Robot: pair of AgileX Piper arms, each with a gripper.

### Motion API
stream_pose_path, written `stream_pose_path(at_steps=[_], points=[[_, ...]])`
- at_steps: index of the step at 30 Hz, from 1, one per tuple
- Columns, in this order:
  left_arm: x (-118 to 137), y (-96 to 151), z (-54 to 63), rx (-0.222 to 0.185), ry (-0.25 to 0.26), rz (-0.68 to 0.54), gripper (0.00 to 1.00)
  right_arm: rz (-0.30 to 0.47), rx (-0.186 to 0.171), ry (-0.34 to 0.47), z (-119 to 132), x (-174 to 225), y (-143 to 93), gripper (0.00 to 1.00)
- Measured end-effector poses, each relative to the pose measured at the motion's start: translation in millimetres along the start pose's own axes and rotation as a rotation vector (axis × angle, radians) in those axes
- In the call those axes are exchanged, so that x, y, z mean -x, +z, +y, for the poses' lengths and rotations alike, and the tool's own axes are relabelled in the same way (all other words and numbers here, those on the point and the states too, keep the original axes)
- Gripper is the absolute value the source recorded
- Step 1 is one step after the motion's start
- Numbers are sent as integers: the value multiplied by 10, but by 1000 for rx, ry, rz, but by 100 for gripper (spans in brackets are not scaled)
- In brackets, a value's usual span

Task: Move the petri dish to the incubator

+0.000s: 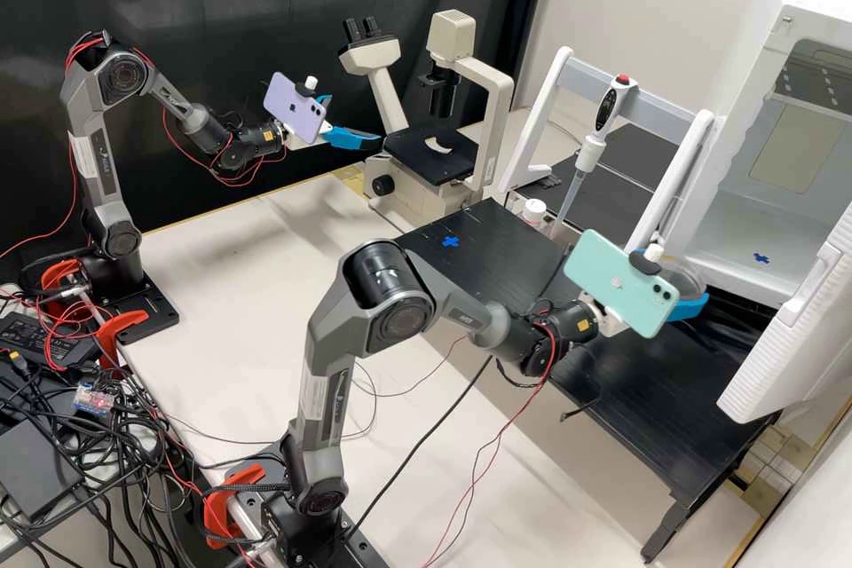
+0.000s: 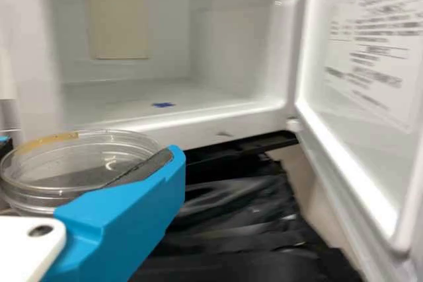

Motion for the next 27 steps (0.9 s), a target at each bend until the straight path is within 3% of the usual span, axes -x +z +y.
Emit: stream_pose_path(at_steps=[13, 19, 25, 27], points=[[0, 0, 0, 0, 0, 0, 100, -95, 29, 94, 315, -778, -2, 0], [0, 0, 0, 0, 0, 0, 100, -128, 60, 88, 229, -1117, -66, 0], [0, 0, 0, 0, 0, 0, 100, -160, 56, 90, 66, -1420, -129, 0], [0, 0, 0, 0, 0, 0, 100, -162, 80, 98, 56, -1487, -164, 0]])
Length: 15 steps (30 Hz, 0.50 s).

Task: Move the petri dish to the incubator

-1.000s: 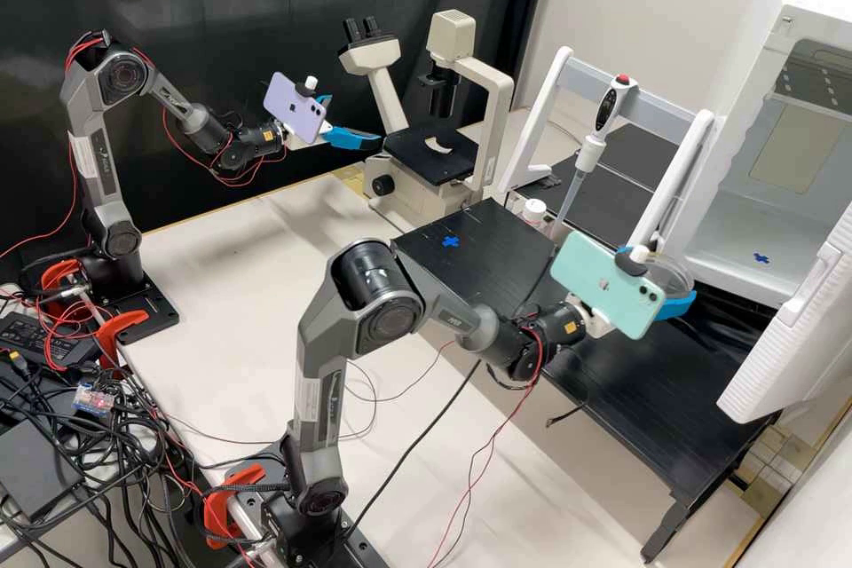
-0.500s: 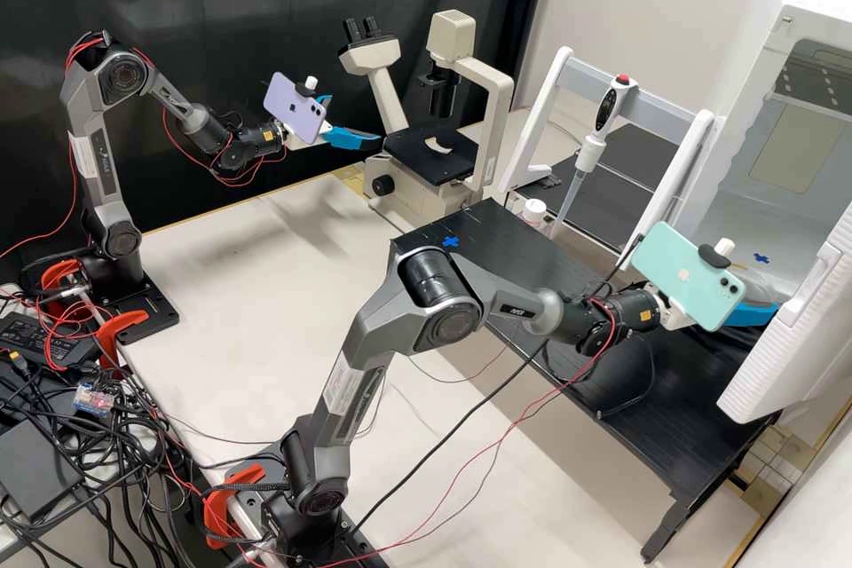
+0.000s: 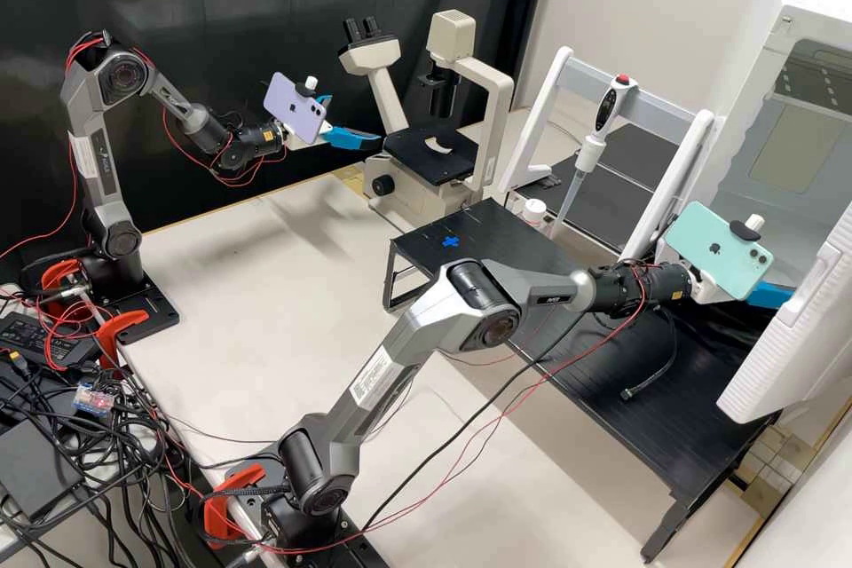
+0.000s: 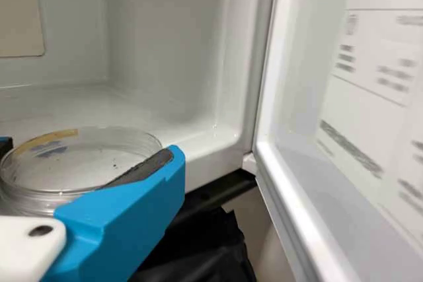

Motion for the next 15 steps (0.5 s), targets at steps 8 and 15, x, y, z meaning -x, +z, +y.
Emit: stream_pose_path(at_steps=[8, 15], points=[[0, 0, 0, 0, 0, 0, 100, -60, -14, -4, -85, -210, 25, 0], [0, 0, 0, 0, 0, 0, 100, 0, -35, -24, -116, -230, -21, 0]])
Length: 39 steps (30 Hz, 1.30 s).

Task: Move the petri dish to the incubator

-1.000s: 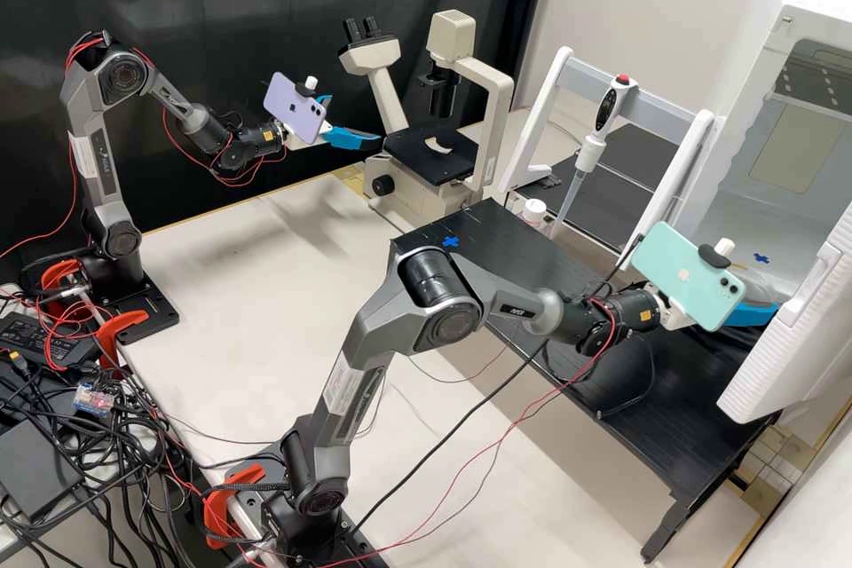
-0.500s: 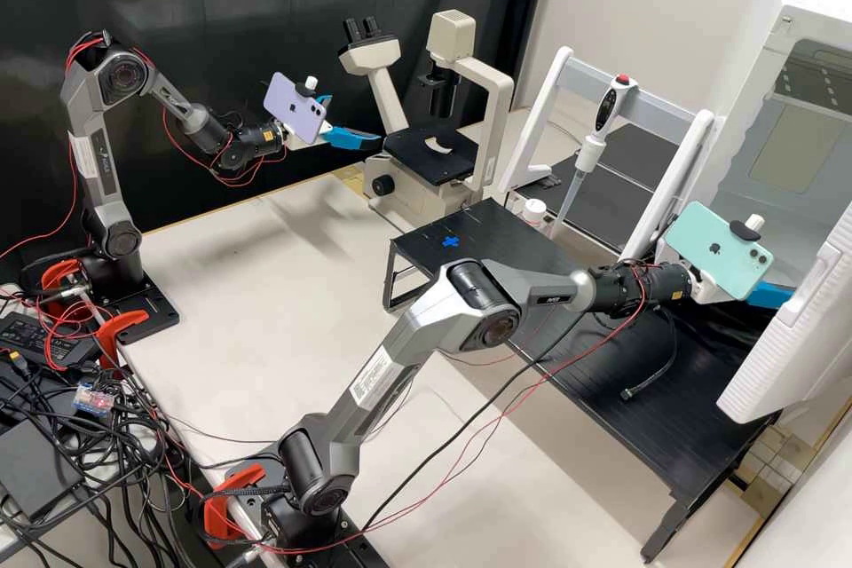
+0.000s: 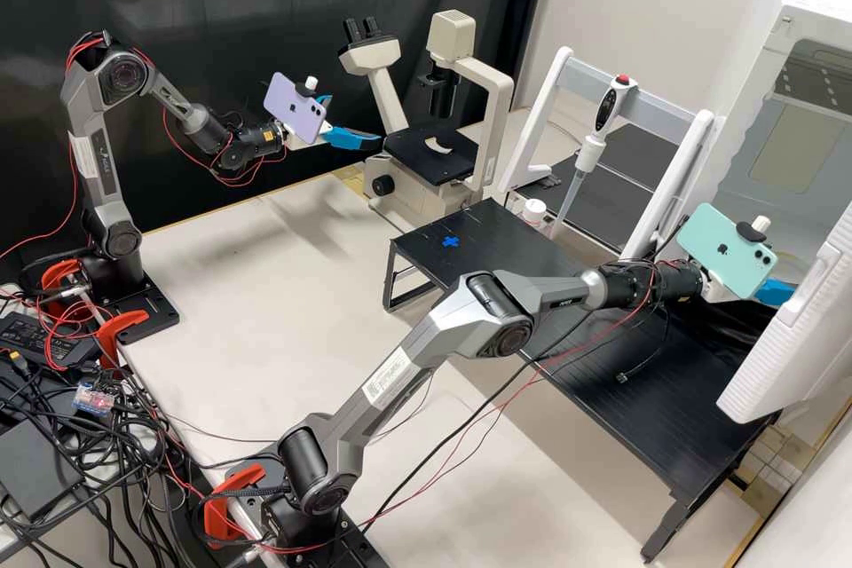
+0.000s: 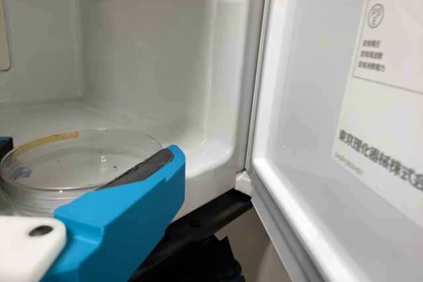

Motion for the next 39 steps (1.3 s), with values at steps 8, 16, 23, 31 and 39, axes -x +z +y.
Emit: stream_pose_path(at_steps=[8, 16, 23, 31, 39], points=[[0, 0, 0, 0, 0, 0, 100, 61, -47, -58, -32, 40, -32, 0], [0, 0, 0, 0, 0, 0, 100, 109, -71, -91, 32, 29, 28, 0], [0, 0, 0, 0, 0, 0, 100, 141, -49, -126, 76, -29, 87, 100], [0, 0, 0, 0, 0, 0, 100, 130, -33, -148, -7, -90, 195, 100], [0, 0, 0, 0, 0, 0, 100, 156, -19, -120, -51, -94, 266, 100]])
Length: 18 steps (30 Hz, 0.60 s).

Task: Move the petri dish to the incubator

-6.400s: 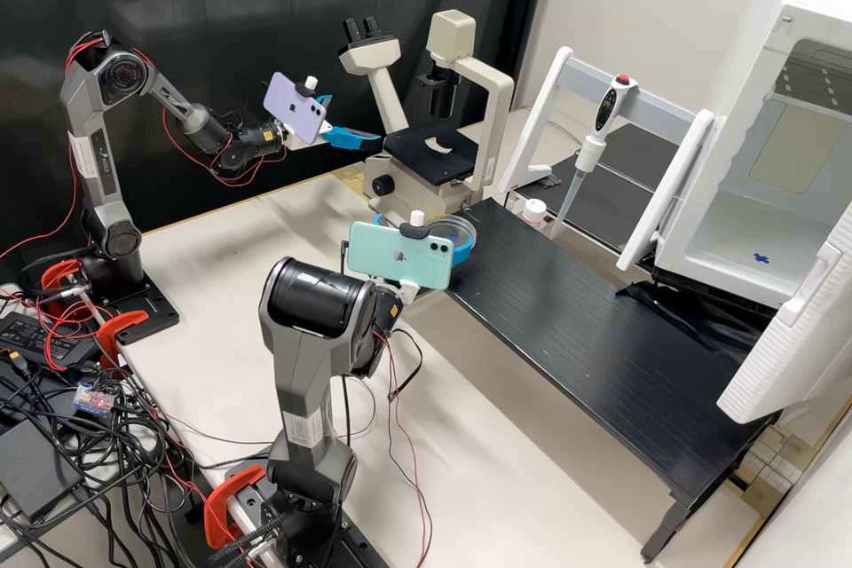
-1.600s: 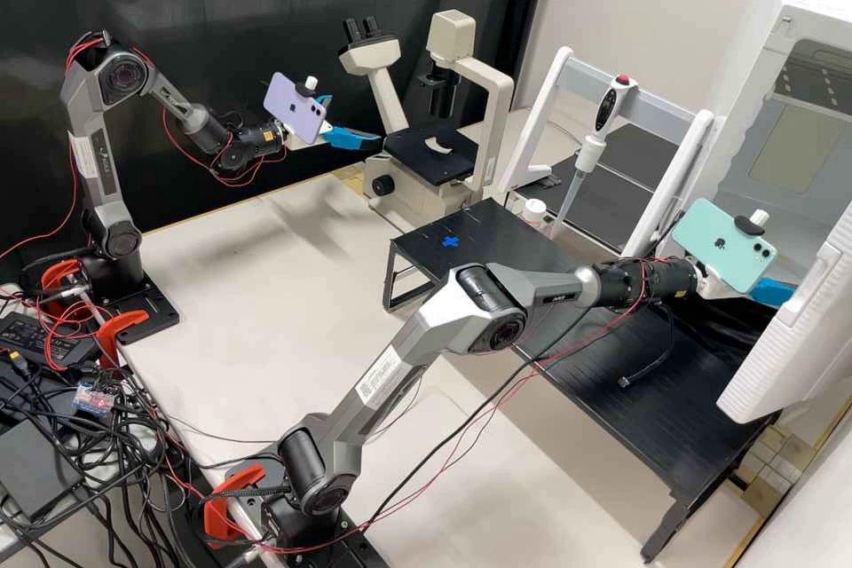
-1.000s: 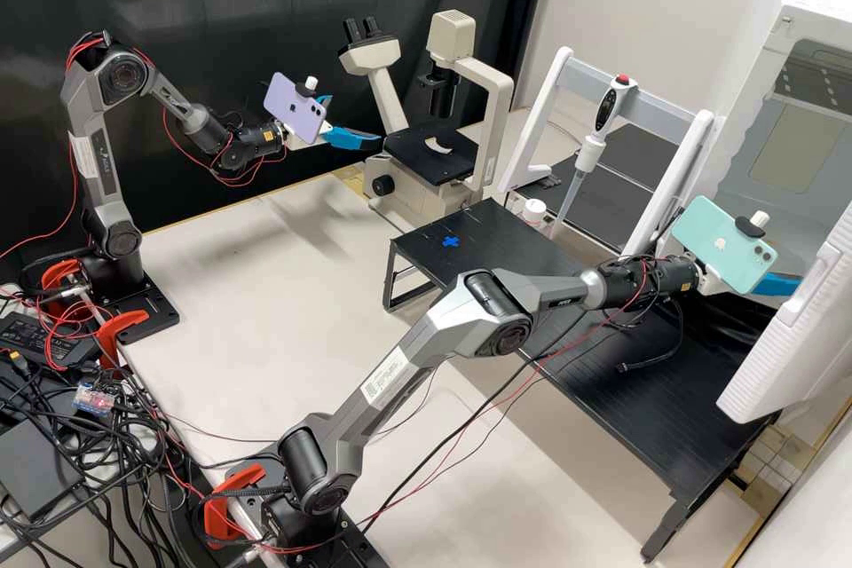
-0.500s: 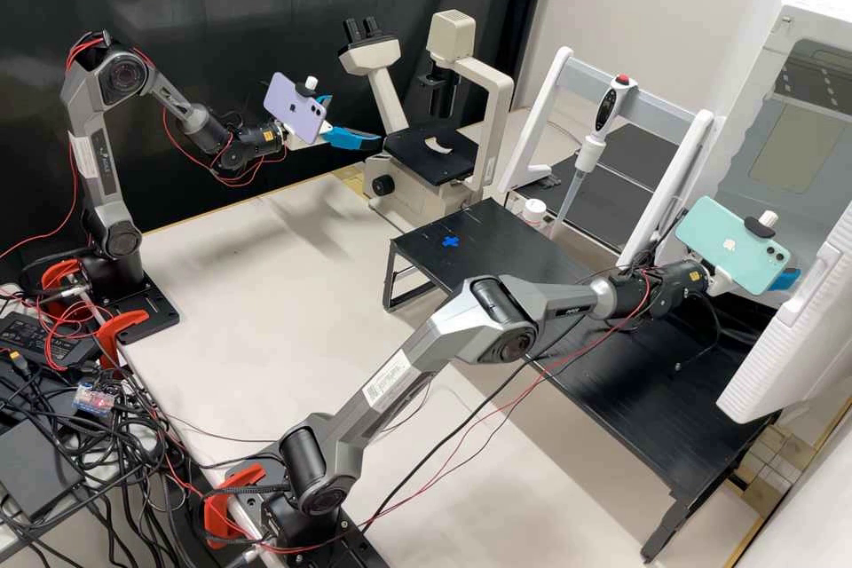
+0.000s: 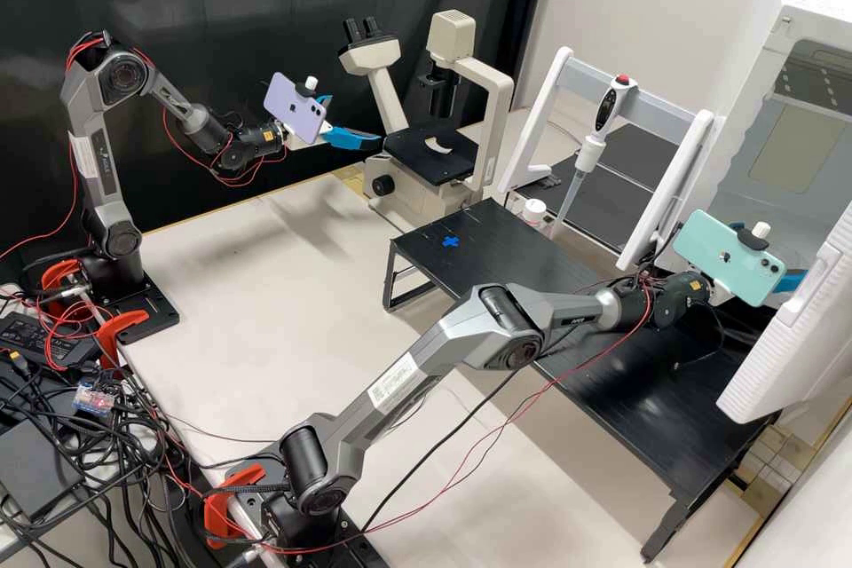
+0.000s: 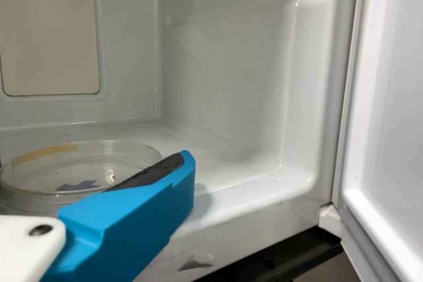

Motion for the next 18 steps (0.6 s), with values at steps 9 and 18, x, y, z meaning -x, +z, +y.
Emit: stream_pose_path(at_steps=[9, 18], points=[[0, 0, 0, 0, 0, 0, 100, 6, 6, 45, 17, 253, 196, 100], [0, 0, 0, 0, 0, 0, 100, 4, 16, 64, 113, 694, 282, 100]])
